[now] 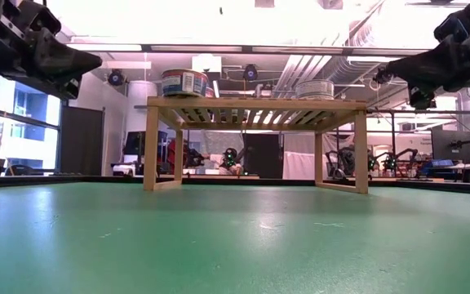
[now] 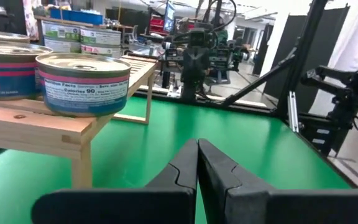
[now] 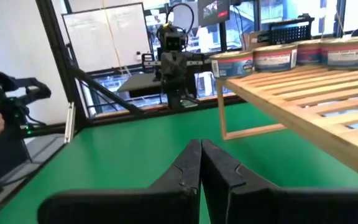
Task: Stack canned seafood by type on shelf
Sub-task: Return to Home Position
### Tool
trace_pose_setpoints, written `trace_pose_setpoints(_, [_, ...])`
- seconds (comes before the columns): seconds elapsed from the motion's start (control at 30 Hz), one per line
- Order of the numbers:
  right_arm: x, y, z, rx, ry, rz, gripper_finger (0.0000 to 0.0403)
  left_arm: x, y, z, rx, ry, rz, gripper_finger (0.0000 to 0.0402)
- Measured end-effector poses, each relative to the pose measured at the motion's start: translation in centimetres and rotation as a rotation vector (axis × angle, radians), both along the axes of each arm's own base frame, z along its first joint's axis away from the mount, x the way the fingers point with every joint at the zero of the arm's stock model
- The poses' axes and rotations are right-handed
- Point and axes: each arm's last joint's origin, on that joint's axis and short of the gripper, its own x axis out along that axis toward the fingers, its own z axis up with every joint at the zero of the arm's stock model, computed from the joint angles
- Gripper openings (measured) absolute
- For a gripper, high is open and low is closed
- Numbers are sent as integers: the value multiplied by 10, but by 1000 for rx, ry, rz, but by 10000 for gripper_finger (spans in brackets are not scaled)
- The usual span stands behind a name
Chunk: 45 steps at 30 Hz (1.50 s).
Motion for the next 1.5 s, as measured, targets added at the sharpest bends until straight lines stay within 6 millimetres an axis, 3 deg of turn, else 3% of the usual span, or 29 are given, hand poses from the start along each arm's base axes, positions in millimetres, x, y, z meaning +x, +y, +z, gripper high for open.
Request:
trace_pose_setpoints(0.27, [1, 0, -1, 1, 12, 10, 1, 6, 1, -15, 42, -43, -6, 0])
trace_pose_setpoints(1.13, [1, 0, -1, 0, 14, 10, 0, 7, 3, -18, 74, -8, 57, 0])
trace_pose_setpoints(1.5, [1, 0, -1, 0, 15, 11, 0, 6, -14, -16, 44, -36, -111, 0])
